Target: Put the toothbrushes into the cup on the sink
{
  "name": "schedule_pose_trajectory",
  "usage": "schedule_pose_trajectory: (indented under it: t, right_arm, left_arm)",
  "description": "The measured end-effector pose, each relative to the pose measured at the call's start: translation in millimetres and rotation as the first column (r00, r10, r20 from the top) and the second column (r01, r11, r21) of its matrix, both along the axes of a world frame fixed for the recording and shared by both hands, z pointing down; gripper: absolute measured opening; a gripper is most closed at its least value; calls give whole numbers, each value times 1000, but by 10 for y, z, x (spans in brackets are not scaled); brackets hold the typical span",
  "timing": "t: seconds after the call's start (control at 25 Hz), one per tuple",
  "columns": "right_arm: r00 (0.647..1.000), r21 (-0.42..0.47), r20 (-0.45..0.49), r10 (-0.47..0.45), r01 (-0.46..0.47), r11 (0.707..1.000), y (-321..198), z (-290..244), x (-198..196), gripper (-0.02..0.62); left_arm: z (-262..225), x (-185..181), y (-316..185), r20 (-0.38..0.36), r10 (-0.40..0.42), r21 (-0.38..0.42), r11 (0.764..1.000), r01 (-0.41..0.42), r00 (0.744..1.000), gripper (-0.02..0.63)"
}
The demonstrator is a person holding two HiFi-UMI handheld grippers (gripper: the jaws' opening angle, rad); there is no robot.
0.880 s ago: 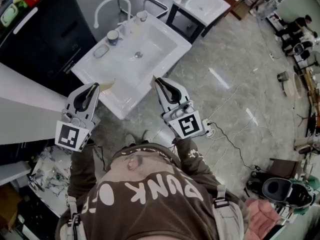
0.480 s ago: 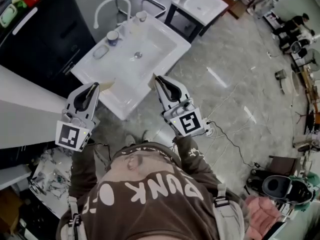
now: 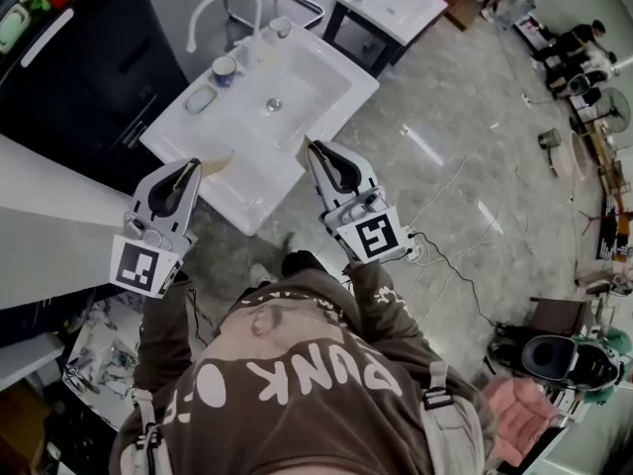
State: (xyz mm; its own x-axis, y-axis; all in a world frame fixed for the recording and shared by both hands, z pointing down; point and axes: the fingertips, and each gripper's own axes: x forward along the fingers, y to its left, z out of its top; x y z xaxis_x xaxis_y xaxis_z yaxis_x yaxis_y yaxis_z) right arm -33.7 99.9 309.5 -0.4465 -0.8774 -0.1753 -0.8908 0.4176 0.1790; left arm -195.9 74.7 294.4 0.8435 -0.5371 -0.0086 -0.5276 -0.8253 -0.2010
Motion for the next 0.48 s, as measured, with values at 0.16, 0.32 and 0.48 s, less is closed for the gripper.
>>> schedule_pose_trajectory:
  t: [0.16, 0.32, 0.48]
  right_arm:
    - [1000, 0, -5, -4, 4, 1000, -169, 42, 16, 34]
    - [1000, -7, -4, -14, 14, 1000, -469, 119, 128, 32]
    - [999, -8, -7, -34, 34, 999, -916, 182, 331, 34]
  left_arm:
    - [70, -8, -134, 3, -12, -40, 999, 12, 1000, 6]
    - [80, 72, -389, -4, -25, -26, 999, 25, 1000, 6]
    - [105, 217, -709, -9, -52, -33, 998, 52, 999, 6]
